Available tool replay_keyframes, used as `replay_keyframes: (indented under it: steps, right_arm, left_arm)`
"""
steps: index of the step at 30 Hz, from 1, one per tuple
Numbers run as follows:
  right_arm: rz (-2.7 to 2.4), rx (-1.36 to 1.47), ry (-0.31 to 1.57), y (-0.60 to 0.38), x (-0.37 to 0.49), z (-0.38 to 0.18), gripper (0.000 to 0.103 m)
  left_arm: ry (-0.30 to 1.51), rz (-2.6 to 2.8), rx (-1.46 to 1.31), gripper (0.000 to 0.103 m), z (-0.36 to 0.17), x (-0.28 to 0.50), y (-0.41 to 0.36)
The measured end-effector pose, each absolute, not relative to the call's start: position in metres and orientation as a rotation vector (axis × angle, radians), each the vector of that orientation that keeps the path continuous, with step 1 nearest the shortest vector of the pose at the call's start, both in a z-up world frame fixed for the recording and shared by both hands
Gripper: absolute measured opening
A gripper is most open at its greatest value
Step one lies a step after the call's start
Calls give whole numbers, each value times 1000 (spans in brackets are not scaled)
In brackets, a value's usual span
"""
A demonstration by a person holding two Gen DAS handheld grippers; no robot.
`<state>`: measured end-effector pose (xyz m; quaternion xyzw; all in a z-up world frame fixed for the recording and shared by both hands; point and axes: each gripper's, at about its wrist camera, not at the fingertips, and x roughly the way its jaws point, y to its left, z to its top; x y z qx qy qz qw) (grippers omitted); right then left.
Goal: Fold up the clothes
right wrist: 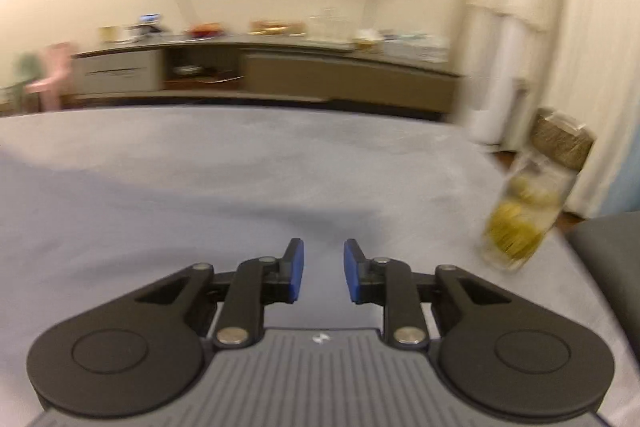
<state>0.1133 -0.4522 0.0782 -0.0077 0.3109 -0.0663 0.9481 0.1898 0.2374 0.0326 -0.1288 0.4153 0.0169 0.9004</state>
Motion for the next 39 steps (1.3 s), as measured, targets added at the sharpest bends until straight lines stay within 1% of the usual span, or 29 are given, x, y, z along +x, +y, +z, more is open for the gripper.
replay_keyframes:
  steps: [2,5,7,10,11,14,17,18,21,22,23,24,25,26,27,28,29,30,31,32,33,35,36,37,38,39]
  right_arm:
    - [-48,-63,700,-430,92,66,21]
    - [-77,-178,786,-427,89,34,20]
    - [-157,-255,729,-444,94,24,20]
    - [-231,-273,750,-472,114,22,19]
    - [-232,-259,765,-480,120,24,19]
    - [-285,-375,794,-485,130,16,17]
    - [-357,-429,828,-493,145,17,5]
    - [-385,-439,829,-491,149,21,4]
    - [-469,-468,833,-486,159,33,4]
    - [-497,-477,834,-484,162,37,9]
    - [-525,-487,835,-482,166,41,17]
    - [-547,-492,831,-479,169,46,19]
    - [-504,-452,784,-458,165,61,20]
    - [-458,-417,739,-436,161,76,26]
    - [-367,-432,713,-402,158,83,30]
    - [-276,-446,686,-368,156,91,36]
    - [-186,-459,658,-334,153,98,37]
    - [-95,-472,629,-299,150,105,40]
    - [-4,-483,600,-265,148,112,46]
    - [99,-489,574,-229,144,116,48]
    - [201,-494,547,-193,140,120,49]
    - [404,-486,495,-124,131,127,52]
    - [514,-472,478,-92,127,130,55]
    - [604,-458,476,-66,120,132,60]
    - [673,-455,490,-41,122,127,63]
    - [742,-452,503,-17,123,122,65]
  left_arm:
    - [860,39,-282,52,31,192,238]
    - [855,20,-296,52,29,193,226]
    - [848,-4,-311,52,30,189,219]
    - [806,0,-331,52,35,176,222]
    - [786,24,-340,52,36,170,229]
    - [739,130,-417,53,37,151,257]
    - [663,222,-537,53,40,119,296]
    - [635,250,-570,53,41,109,309]
    - [594,294,-663,53,41,91,344]
    - [593,294,-694,53,39,89,354]
    - [595,282,-725,53,36,90,360]
    - [599,263,-758,53,32,94,364]
    - [603,243,-791,53,27,97,368]
    - [615,216,-817,55,22,105,369]
    - [639,185,-826,60,16,115,368]
    - [664,178,-826,60,10,125,367]
    - [692,190,-826,60,5,134,367]
    - [704,190,-823,56,1,142,367]
    - [696,176,-815,45,0,147,367]
    - [660,151,-804,10,3,146,368]
    - [589,112,-787,5,12,138,370]
    - [482,65,-759,5,22,123,375]
    - [492,95,-759,5,14,118,382]
    - [525,127,-773,5,2,116,388]
    - [585,163,-804,4,-13,117,394]
    - [611,176,-823,4,-22,117,398]
